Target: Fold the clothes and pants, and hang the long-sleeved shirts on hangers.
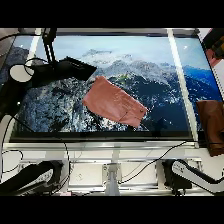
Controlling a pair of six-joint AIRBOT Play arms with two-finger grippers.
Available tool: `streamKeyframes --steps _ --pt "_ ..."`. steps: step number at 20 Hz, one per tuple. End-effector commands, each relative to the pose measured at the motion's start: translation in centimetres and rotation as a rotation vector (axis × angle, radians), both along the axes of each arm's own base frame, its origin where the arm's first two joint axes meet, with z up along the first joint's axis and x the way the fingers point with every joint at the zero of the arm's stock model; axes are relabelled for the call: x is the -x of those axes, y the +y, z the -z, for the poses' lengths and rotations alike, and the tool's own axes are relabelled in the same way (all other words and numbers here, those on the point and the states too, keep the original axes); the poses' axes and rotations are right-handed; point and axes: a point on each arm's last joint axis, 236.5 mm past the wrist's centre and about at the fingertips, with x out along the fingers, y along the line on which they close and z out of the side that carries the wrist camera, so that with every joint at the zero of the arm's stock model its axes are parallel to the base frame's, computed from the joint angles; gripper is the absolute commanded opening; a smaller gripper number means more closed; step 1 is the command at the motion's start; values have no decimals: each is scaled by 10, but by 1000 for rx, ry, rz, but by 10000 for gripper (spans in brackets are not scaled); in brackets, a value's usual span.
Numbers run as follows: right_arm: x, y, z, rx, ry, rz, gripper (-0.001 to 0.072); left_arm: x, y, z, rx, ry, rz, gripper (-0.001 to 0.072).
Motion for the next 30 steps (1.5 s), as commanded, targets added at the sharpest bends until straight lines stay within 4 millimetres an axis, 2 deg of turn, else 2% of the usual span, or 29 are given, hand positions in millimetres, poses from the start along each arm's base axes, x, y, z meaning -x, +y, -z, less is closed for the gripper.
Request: streamKeyframes --steps 1,4,7,11,14,18,19,20,21,22,26,28,30 --pt "0 1 0 -1 0 -1 20 -4 12 18 -105 -12 -5 655" --pt "0 0 0 0 -1 -1 19 -12 38 39 -256 -28 -31 653" --pt "-1 2 -1 -8 -5 -4 19 -18 51 61 -292 19 -58 653" --pt "-12 23 -6 -95 -58 -48 20 -31 57 108 -269 169 -101 653" --pt "-18 28 -13 -114 -99 -59 20 -37 56 152 -277 273 -102 653" --pt "-22 30 -19 -123 -130 -62 20 -28 53 201 -293 412 -72 654" --pt "-23 29 -19 -122 -133 -62 46 -25 53 211 -300 438 -62 655" --pt "-23 29 -18 -121 -130 -63 141 -23 55 220 -319 456 -53 655" --pt "-22 31 -17 -115 -119 -75 328 -20 58 227 -346 469 -42 656" --pt "-20 32 -13 -109 -101 -88 462 -16 62 233 -372 480 -31 658" --pt "-11 38 21 -149 22 -113 461 4 74 250 -445 573 -10 666" --pt "-4 43 49 -179 114 -138 454 13 73 255 -448 617 7 651" --pt "6 51 86 -239 218 -149 453 18 72 259 -452 639 20 611"
